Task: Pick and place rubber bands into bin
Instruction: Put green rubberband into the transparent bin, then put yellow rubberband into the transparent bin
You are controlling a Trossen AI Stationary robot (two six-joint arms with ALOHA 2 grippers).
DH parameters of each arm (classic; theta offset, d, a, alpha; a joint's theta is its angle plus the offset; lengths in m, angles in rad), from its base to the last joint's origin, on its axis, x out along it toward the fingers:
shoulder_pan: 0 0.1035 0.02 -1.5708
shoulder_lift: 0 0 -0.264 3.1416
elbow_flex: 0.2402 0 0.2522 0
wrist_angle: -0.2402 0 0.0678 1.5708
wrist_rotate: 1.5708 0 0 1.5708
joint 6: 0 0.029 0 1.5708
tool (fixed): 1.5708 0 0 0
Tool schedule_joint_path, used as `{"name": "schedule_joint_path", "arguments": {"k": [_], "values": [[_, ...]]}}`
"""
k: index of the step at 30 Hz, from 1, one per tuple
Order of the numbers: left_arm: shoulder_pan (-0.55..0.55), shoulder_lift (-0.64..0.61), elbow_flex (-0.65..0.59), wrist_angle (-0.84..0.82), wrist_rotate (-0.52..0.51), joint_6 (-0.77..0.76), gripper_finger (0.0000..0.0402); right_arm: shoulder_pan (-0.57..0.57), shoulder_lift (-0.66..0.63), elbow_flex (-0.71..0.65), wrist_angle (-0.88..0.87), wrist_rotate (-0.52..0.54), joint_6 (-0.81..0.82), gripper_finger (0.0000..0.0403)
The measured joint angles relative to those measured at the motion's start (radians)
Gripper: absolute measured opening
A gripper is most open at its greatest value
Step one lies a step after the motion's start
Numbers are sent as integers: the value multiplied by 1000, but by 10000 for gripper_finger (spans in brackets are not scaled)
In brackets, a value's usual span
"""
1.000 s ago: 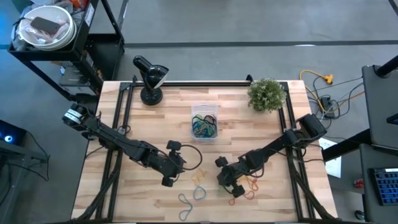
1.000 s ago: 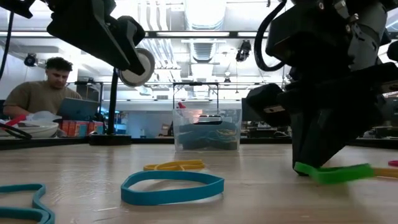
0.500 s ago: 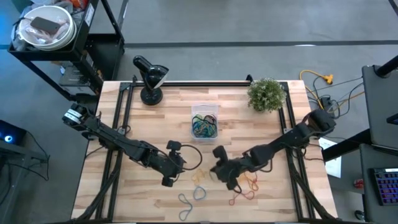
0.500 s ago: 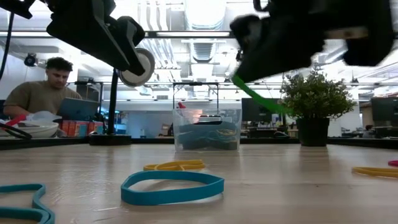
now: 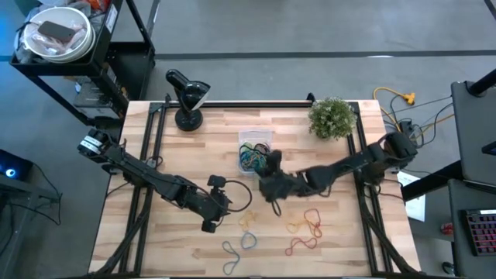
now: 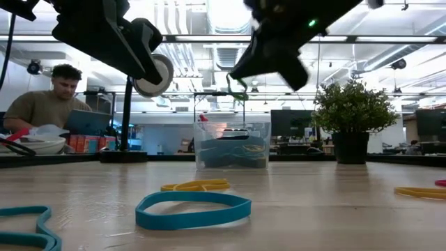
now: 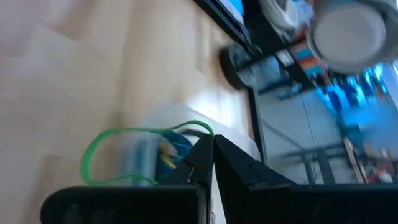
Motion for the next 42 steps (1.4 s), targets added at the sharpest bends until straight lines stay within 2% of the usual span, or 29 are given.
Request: {"name": "schedule_joint_path", "arguments": {"k": [7, 9, 14, 20, 23, 28, 36, 42], "values": [[0, 0, 0, 0, 0, 0, 160, -131, 0, -2, 2, -8, 30, 9], [0, 0, 0, -1, 0, 0, 160, -165, 0, -2, 2, -48, 38, 9], [0, 0, -1, -1, 0, 0, 160, -242, 0, -6, 2, -229, 101, 9], [1, 0, -1, -1, 0, 1, 160, -291, 0, -19, -1, -245, 153, 9], [1, 0, -1, -1, 0, 1, 160, -298, 0, -20, -5, -304, 149, 12], [1, 0, -2, -1, 0, 1, 160, -313, 0, -20, -5, -456, 156, 45], [1, 0, -2, -1, -1, -22, 160, -318, 0, -20, -6, -466, 203, 122], [1, 3, -4, 8, -1, -22, 160, -306, -13, -21, -7, -487, 182, 151]]}}
